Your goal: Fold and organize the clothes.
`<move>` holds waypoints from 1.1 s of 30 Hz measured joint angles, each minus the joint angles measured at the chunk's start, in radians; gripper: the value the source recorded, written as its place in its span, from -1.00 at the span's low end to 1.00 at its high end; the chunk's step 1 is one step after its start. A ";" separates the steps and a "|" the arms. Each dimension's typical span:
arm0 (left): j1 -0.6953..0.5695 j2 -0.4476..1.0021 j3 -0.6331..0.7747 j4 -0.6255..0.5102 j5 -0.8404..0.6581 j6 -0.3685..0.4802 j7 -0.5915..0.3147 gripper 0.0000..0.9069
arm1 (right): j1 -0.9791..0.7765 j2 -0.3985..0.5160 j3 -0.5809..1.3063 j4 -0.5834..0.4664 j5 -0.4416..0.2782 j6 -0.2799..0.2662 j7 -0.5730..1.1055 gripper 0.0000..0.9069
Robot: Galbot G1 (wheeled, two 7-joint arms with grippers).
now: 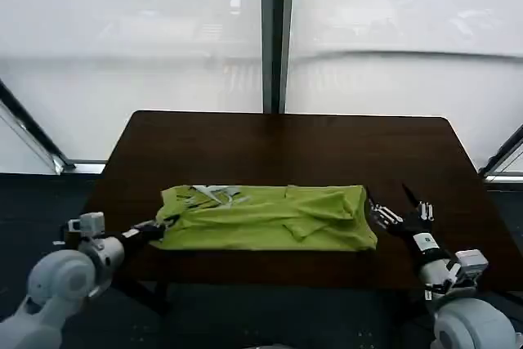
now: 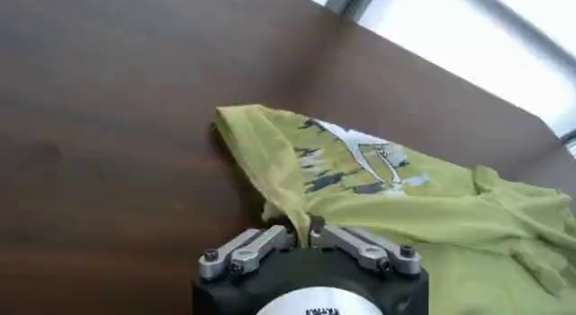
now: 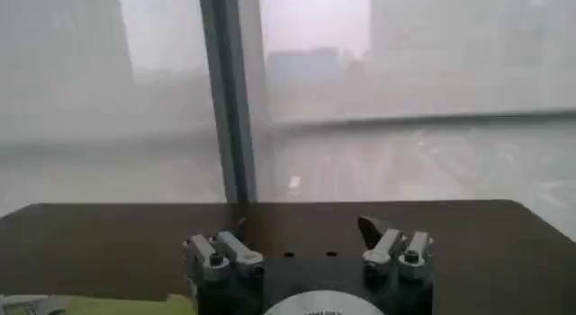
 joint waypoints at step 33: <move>-0.058 -0.144 0.177 -0.223 0.033 -0.005 -0.136 -1.00 | -0.076 0.115 0.076 0.032 -0.085 0.024 -0.001 0.94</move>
